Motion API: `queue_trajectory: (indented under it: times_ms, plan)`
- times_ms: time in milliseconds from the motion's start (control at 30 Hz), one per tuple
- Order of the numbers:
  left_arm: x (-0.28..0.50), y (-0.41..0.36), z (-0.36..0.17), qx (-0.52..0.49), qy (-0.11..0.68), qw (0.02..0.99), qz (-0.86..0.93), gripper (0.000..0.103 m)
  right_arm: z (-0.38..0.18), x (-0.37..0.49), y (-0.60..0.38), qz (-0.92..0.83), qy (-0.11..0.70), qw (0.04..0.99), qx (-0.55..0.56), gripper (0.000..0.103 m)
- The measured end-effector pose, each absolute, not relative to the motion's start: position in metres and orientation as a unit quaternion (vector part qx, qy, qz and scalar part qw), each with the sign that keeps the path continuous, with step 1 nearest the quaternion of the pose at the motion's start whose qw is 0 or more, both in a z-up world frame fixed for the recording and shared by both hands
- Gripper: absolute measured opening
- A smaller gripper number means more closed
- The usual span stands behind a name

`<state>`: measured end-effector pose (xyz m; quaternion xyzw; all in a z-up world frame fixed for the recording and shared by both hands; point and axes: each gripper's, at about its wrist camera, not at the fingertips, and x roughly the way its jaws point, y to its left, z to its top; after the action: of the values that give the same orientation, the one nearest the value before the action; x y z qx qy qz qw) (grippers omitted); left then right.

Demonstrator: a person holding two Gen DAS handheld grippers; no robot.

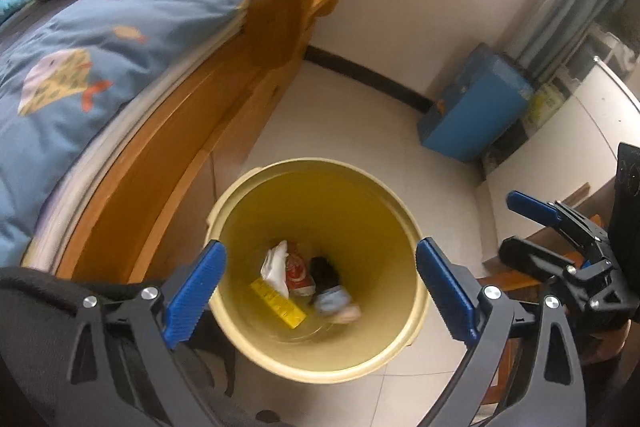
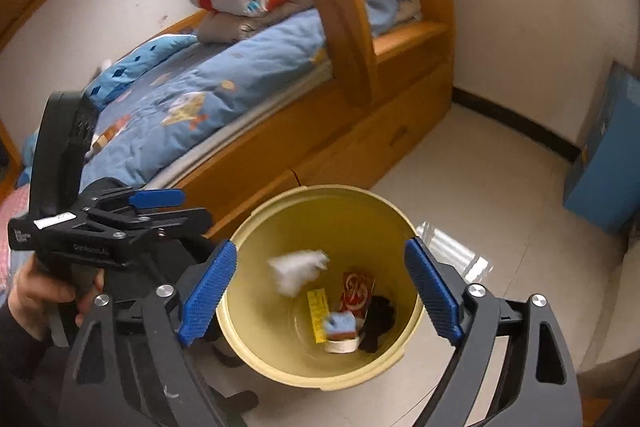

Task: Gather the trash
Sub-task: 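Open both tools to drop the white cloth and knit hat into the bucket, then move both tools back over the bed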

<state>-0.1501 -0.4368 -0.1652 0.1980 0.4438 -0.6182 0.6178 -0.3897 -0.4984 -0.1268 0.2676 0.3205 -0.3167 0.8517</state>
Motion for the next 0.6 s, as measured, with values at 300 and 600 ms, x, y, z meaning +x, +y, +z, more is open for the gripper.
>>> queue_trajectory:
  times_ms: [300,600]
  plan:
    - [-0.16,-0.432,-0.155,0.218,0.408,0.63,-0.624,0.096,-0.13,-0.384,-0.498,-0.32,0.311,0.851,0.276,0.088]
    - [-0.149,-0.408,-0.129,0.205,0.374,0.658,-0.621,0.099,-0.119,-0.357,-0.485,-0.302,0.31,0.869,0.24,0.088]
